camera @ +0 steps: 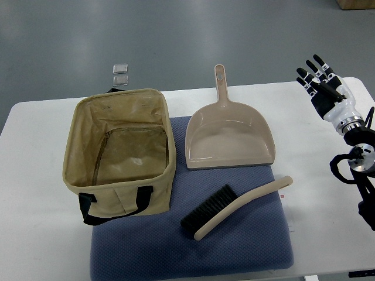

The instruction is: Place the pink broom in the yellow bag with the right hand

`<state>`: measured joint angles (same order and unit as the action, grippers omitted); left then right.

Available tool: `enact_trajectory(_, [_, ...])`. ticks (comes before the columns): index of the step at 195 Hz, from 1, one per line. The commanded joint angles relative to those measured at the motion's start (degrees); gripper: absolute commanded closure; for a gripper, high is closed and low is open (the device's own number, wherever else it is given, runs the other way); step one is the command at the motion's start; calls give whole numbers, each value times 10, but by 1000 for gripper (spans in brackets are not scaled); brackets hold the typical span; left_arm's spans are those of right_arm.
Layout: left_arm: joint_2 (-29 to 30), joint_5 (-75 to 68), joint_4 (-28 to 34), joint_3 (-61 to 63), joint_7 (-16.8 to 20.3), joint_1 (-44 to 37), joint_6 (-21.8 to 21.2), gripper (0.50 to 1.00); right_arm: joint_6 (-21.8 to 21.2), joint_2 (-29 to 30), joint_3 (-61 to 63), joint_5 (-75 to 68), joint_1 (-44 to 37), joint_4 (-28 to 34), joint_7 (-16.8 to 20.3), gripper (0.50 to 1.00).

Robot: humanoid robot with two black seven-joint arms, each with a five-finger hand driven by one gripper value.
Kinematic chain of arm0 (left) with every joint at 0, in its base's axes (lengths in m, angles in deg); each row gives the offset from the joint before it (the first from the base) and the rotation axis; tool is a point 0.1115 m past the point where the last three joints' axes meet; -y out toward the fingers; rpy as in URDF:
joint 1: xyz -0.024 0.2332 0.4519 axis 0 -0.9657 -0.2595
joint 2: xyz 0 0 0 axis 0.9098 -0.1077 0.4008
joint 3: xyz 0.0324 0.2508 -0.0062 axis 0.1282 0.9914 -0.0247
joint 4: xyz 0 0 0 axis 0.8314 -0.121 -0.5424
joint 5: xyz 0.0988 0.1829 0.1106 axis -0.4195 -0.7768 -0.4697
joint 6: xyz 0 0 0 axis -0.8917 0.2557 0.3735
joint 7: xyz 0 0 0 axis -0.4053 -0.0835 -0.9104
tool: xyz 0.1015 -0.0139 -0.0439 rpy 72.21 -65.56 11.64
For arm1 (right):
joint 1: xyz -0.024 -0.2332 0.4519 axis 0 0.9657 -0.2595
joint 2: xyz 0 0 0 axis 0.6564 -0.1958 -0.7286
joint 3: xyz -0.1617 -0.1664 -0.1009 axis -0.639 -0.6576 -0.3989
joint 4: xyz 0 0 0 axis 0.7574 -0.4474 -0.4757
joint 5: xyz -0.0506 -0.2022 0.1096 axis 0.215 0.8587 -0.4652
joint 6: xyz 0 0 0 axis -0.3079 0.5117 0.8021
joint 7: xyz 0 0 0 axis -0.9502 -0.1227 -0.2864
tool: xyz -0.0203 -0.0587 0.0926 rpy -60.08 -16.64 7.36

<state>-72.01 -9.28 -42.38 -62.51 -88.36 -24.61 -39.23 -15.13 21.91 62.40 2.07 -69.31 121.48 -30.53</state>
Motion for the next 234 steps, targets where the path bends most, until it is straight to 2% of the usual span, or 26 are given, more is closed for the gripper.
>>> enact_trajectory(1, [0,0,0,-1,0,0,0,500,0,0,0,1,0,0,0,572])
enact_trajectory(81, [0,1,1,-1,2,0,0,500,-2,-2,-1,1,5,0,0,572])
enact_trajectory(123, [0,1,-1,-1,2,0,0,500,-28,-4,2,0,6,0,0,572])
enact_trajectory(234, [0,1,-1,-1,2,0,0,500,-16,-1,4,0,5,0,-3,574])
